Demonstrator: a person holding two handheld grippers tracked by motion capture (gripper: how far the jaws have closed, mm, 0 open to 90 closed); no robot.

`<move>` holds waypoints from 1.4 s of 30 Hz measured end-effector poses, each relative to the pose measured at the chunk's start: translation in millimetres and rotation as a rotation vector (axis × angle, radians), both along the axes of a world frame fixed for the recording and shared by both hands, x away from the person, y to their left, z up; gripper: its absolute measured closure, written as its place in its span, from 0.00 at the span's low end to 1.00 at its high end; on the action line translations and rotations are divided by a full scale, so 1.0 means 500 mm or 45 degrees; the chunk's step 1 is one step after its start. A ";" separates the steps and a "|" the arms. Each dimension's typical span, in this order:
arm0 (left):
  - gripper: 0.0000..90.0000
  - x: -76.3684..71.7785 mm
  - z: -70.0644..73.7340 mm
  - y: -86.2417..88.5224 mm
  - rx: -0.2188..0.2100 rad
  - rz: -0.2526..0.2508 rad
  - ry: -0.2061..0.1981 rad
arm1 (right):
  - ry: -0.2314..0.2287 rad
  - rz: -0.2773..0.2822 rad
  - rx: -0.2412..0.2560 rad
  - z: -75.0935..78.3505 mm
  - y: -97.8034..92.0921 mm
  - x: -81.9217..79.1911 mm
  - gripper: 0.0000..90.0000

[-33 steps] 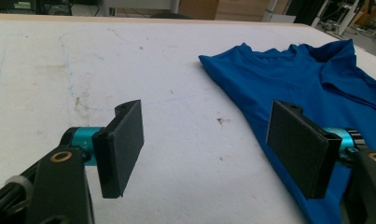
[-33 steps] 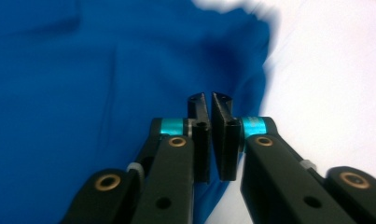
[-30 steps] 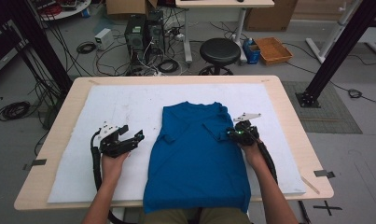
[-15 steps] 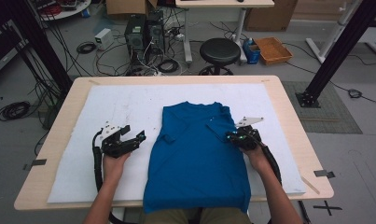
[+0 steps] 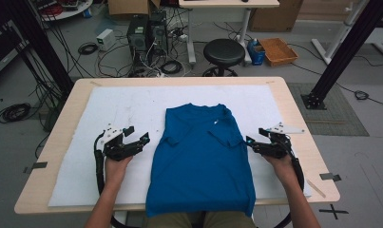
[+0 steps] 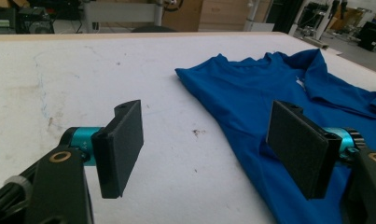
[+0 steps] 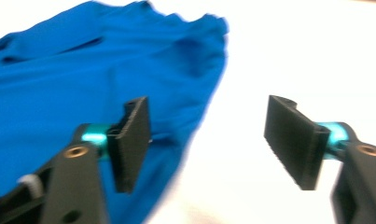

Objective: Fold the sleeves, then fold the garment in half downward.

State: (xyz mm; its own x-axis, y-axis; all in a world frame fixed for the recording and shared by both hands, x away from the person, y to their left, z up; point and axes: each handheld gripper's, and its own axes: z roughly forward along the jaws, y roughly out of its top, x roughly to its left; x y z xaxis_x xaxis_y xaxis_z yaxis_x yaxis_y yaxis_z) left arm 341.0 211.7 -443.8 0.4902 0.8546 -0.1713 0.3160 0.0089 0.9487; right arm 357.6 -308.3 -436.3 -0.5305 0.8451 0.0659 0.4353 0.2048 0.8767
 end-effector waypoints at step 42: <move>0.28 0.014 -0.003 -0.007 -0.005 0.024 0.053 | -0.057 -0.140 0.074 -0.001 -0.069 -0.036 0.21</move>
